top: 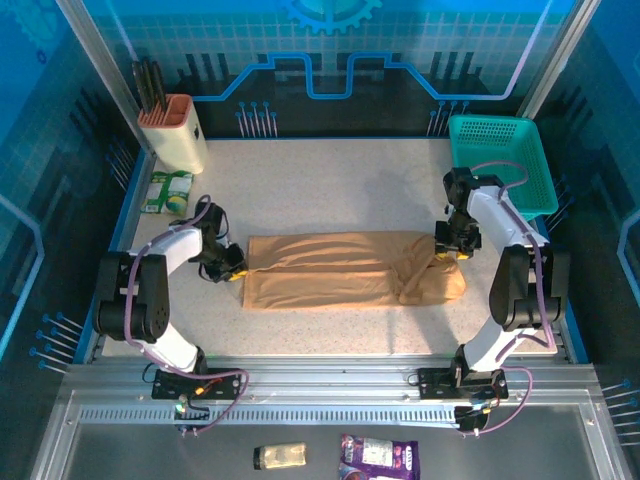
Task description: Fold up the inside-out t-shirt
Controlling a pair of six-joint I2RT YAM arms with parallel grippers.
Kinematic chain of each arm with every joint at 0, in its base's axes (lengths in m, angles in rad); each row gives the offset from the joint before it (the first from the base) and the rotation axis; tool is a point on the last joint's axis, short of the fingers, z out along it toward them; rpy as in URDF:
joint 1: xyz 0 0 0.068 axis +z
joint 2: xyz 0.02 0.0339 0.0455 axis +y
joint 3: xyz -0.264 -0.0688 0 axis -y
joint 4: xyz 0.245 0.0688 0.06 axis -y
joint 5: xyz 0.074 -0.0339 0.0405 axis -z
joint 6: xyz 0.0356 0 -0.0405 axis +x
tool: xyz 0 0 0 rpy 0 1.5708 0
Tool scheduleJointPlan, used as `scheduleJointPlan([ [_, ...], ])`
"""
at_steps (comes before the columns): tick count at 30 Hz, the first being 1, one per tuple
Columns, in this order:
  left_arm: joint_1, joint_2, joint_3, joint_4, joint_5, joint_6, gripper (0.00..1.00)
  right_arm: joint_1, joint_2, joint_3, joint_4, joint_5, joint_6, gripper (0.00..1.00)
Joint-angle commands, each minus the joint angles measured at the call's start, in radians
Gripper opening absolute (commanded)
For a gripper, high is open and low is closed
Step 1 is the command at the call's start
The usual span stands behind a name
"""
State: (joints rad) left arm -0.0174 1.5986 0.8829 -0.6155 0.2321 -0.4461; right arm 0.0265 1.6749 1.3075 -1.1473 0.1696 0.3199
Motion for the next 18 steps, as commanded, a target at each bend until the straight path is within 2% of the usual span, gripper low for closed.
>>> scheduleJointPlan([
  [1,-0.03,-0.057,0.055,-0.067,-0.015,-0.011,0.16,-0.025,-0.031,-0.02,0.035,-0.031,0.011,0.43],
  [3,-0.05,-0.069,0.073,-0.085,-0.023,-0.016,0.16,-0.045,-0.044,-0.036,0.064,-0.058,0.016,0.46],
  [8,-0.106,-0.076,0.106,-0.094,-0.027,-0.039,0.16,-0.084,-0.064,-0.101,0.129,-0.14,0.012,0.66],
  [13,-0.133,-0.053,0.113,-0.076,-0.022,-0.057,0.16,-0.103,-0.064,-0.2,0.224,-0.194,0.005,1.0],
  [18,-0.139,-0.045,0.117,-0.077,-0.025,-0.057,0.16,-0.116,-0.037,-0.249,0.29,-0.22,0.004,1.0],
])
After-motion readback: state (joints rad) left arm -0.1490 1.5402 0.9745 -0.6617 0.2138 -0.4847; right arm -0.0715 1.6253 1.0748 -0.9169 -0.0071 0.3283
